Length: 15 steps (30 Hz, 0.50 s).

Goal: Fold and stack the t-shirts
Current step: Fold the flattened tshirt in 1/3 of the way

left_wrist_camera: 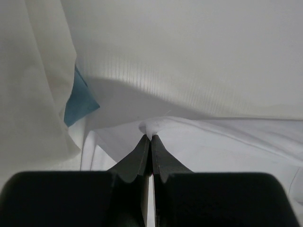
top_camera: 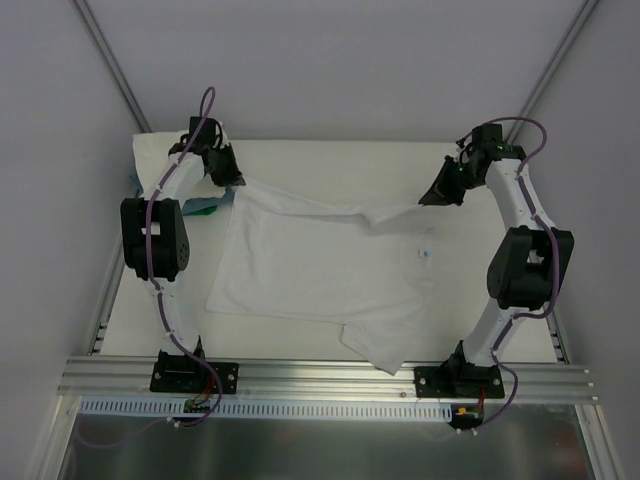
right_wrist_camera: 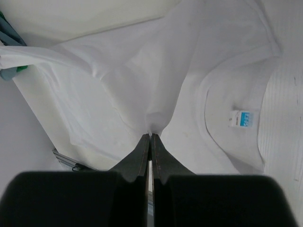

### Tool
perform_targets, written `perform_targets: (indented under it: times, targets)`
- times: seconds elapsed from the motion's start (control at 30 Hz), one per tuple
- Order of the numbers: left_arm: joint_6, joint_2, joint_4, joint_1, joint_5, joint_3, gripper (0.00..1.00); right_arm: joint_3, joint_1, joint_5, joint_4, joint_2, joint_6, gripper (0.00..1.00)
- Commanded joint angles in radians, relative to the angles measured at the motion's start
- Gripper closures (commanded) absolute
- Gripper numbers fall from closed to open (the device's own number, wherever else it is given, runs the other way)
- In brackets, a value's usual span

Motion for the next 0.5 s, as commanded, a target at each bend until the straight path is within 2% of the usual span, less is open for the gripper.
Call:
perform_targets:
  times: [0.0,0.4,0.43,0.47]
  targets:
    - [0.005,-0.139,0.012,-0.014,0.021,-0.037,1.00,-0.063,0.001,0.013,-0.063,-0.105,-0.037,0.99]
    - [0.028,-0.282,0.009,-0.018,0.016,-0.123,1.00,-0.259,0.007,0.007,-0.090,-0.256,-0.068,0.99]
    - [0.028,-0.289,0.009,-0.018,0.021,-0.126,1.00,-0.264,0.012,0.019,-0.109,-0.259,-0.074,0.90]
    - [0.028,-0.293,0.009,-0.018,0.021,-0.132,1.00,-0.266,0.015,0.051,-0.116,-0.266,-0.078,0.53]
